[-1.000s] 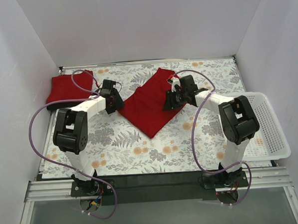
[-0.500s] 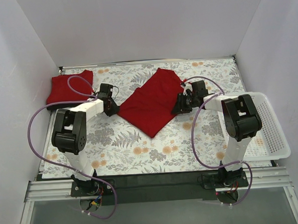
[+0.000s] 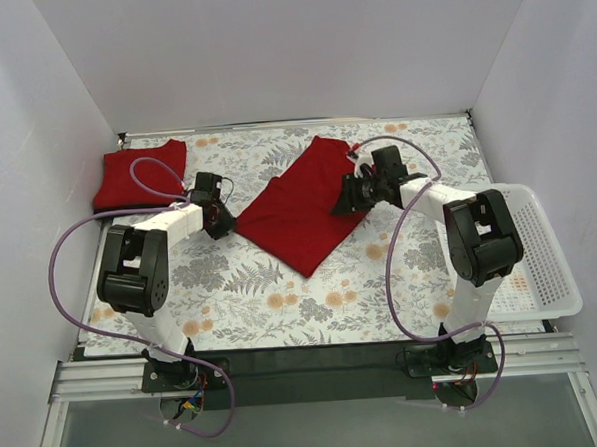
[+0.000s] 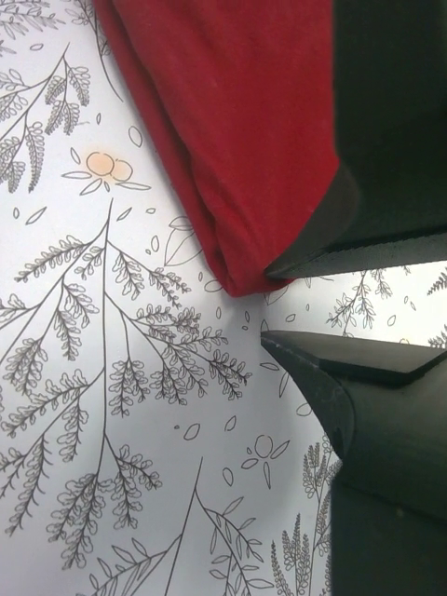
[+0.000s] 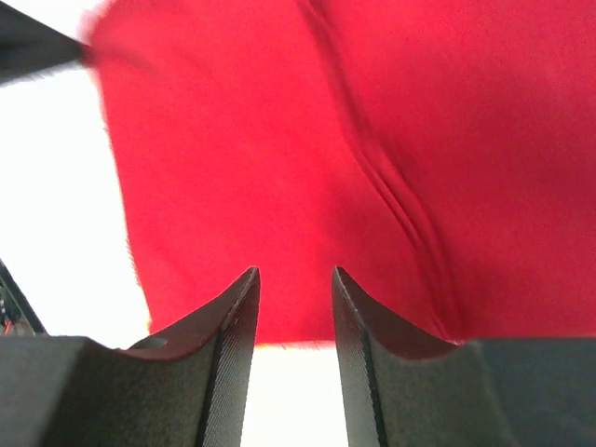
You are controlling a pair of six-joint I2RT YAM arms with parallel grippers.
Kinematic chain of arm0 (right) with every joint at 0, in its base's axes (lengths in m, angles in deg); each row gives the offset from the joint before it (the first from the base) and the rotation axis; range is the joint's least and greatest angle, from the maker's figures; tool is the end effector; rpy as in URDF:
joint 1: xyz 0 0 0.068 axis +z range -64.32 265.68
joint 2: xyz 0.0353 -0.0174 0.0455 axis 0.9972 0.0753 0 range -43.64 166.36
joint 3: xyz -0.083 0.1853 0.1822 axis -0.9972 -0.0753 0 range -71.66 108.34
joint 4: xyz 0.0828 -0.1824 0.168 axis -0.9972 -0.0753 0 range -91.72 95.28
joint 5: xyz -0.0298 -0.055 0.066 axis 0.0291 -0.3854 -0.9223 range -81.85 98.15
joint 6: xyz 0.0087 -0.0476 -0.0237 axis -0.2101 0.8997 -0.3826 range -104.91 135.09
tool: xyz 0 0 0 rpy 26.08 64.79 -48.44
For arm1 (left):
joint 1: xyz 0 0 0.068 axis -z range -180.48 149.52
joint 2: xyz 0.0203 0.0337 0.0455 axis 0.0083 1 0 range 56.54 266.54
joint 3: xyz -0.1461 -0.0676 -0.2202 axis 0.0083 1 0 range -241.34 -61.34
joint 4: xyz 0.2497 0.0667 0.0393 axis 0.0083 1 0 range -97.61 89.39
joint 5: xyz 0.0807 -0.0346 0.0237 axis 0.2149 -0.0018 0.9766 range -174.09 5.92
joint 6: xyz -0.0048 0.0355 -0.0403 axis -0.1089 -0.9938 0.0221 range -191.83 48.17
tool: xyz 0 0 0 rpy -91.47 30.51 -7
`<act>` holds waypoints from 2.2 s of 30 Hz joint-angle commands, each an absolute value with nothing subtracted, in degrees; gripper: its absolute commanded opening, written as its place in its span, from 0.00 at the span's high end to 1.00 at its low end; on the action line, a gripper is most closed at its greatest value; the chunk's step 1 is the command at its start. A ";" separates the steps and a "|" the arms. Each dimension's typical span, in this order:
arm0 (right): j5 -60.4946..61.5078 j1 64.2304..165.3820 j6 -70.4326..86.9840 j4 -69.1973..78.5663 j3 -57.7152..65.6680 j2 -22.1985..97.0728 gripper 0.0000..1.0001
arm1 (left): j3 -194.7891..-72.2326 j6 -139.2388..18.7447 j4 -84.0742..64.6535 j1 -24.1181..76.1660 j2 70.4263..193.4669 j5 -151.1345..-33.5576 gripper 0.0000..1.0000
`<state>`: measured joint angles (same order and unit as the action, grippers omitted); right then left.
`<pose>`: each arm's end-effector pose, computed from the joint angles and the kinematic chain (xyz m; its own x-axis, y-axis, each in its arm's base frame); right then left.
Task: Fold and stack the t-shirts
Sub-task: Fold the tshirt
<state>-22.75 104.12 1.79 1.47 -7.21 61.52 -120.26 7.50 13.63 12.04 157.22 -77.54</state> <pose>0.3627 0.1403 0.1807 -0.7897 -0.0552 -0.6109 -0.4491 0.7305 0.5145 0.3341 -0.0701 0.1570 -0.3230 -0.9284 -0.1839 -0.8243 0.3714 -0.4273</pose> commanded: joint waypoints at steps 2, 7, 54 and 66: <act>-25.86 108.08 7.43 2.91 5.66 65.49 0.57 | -120.40 6.40 16.22 11.65 155.95 -78.98 0.67; -28.15 109.50 7.88 2.73 20.68 74.64 0.53 | -120.93 5.87 15.33 11.65 155.15 -79.87 0.64; -26.31 111.26 2.35 8.18 44.01 99.01 0.94 | -119.52 6.13 17.09 12.27 158.67 -80.04 0.78; -26.22 110.73 1.12 8.80 39.62 92.51 0.56 | -121.10 6.31 17.62 12.27 156.04 -79.08 0.65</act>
<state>-26.05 111.07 1.33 7.02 40.59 99.12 -120.65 6.56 13.67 12.04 157.38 -80.45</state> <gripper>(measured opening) 0.423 0.334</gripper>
